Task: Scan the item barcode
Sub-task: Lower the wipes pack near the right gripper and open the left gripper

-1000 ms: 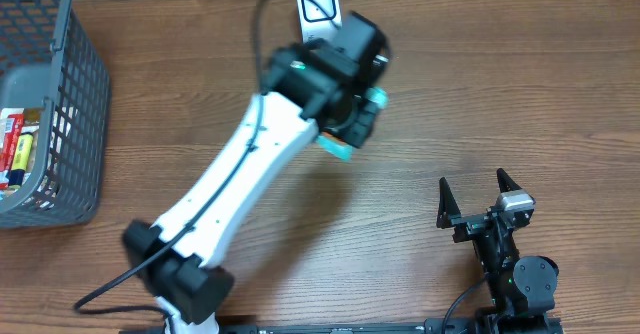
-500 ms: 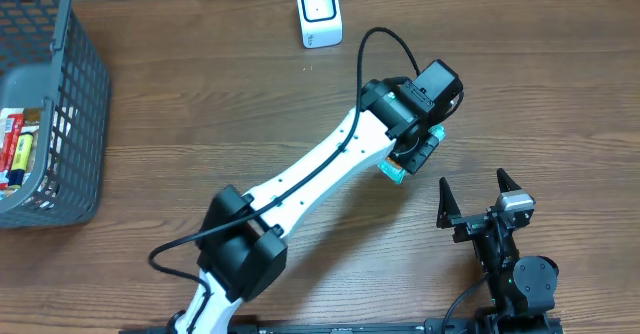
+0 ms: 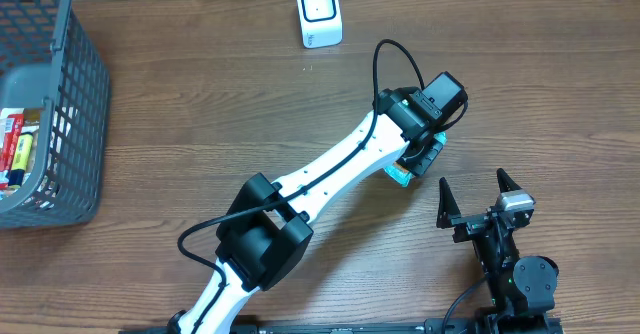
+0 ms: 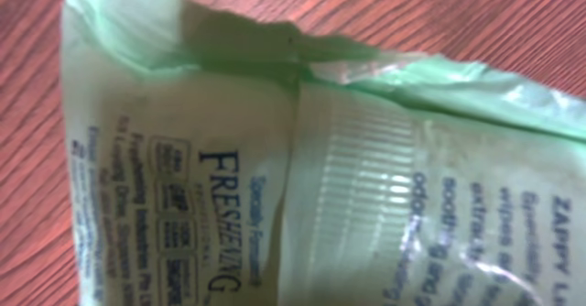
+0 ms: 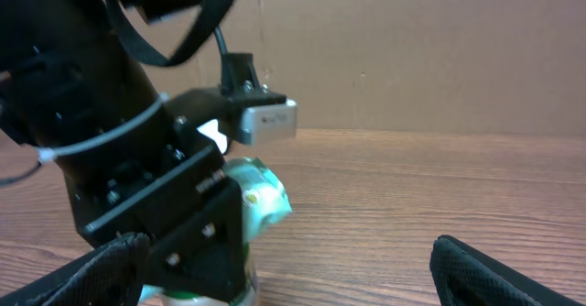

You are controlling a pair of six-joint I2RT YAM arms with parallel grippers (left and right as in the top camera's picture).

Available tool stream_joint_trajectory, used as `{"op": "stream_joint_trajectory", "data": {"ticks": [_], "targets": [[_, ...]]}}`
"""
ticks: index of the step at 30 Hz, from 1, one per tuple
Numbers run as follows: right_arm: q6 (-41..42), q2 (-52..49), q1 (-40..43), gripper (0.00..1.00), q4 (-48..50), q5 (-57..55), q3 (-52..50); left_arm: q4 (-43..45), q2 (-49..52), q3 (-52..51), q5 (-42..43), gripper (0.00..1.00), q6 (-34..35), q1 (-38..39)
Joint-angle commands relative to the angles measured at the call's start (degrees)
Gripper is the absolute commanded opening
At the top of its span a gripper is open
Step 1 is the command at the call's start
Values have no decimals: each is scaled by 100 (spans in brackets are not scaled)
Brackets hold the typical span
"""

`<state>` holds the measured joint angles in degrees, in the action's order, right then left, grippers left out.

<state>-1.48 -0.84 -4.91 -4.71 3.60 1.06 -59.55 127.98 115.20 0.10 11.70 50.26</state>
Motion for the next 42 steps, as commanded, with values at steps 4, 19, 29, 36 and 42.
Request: {"op": "stream_joint_trajectory", "data": {"ticks": [4, 19, 29, 36, 42], "targets": [[44, 68, 15, 100, 22, -52, -61, 177, 267, 24, -72, 31, 76, 133], [44, 68, 15, 100, 22, -52, -61, 144, 455, 24, -50, 66, 7, 168], [44, 68, 15, 100, 24, -52, -61, 92, 260, 129, -50, 100, -37, 168], [44, 68, 15, 100, 22, -52, -61, 94, -162, 131, -72, 100, -116, 140], [44, 68, 15, 100, 22, -52, -61, 114, -555, 133, -72, 100, -146, 114]]}}
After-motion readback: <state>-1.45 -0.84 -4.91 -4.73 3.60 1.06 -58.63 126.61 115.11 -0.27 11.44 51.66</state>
